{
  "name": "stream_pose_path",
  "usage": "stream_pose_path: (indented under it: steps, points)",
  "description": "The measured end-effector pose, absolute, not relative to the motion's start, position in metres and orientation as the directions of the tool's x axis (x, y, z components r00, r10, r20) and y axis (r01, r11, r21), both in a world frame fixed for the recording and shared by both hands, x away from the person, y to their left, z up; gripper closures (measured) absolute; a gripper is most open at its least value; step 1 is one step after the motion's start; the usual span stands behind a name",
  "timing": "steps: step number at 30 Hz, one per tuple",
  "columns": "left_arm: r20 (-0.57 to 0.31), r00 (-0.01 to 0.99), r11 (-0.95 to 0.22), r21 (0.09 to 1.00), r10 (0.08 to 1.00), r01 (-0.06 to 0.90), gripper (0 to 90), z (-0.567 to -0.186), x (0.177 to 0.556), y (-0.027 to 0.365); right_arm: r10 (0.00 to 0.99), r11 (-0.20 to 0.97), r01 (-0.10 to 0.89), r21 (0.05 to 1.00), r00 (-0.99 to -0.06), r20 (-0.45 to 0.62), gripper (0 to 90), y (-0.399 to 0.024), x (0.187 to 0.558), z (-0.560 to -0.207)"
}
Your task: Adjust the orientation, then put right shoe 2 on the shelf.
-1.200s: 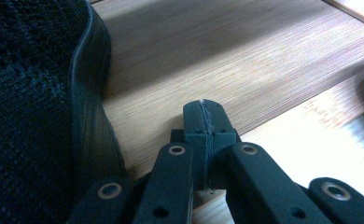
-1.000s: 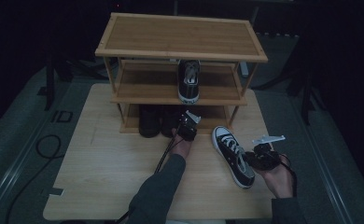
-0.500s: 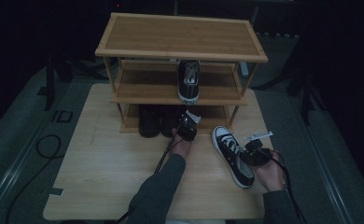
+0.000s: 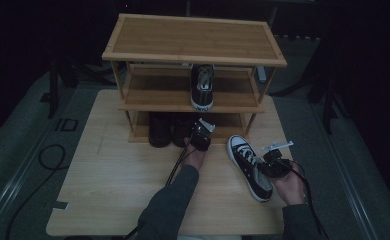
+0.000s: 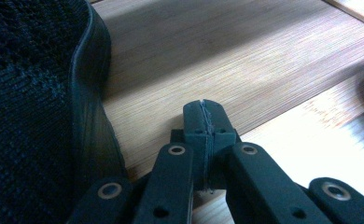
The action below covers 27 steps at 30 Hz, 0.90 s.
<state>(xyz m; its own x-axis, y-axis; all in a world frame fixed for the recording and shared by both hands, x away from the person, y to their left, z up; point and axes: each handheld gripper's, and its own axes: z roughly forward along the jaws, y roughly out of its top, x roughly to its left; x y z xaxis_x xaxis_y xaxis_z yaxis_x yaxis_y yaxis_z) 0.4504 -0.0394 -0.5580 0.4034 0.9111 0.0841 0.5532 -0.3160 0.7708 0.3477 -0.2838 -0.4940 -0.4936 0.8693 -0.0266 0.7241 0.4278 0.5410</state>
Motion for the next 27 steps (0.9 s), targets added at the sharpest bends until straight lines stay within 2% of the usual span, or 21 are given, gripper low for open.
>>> stream_pose_path:
  steps: [27]
  points:
    - [0.093,0.402,-0.322,0.77,0.911,0.551,89.6,-0.558,0.4499,-0.04,0.866,0.395,0.718,0.573,-0.5,0.031,88.6,-0.2921,0.3485,-0.4909]
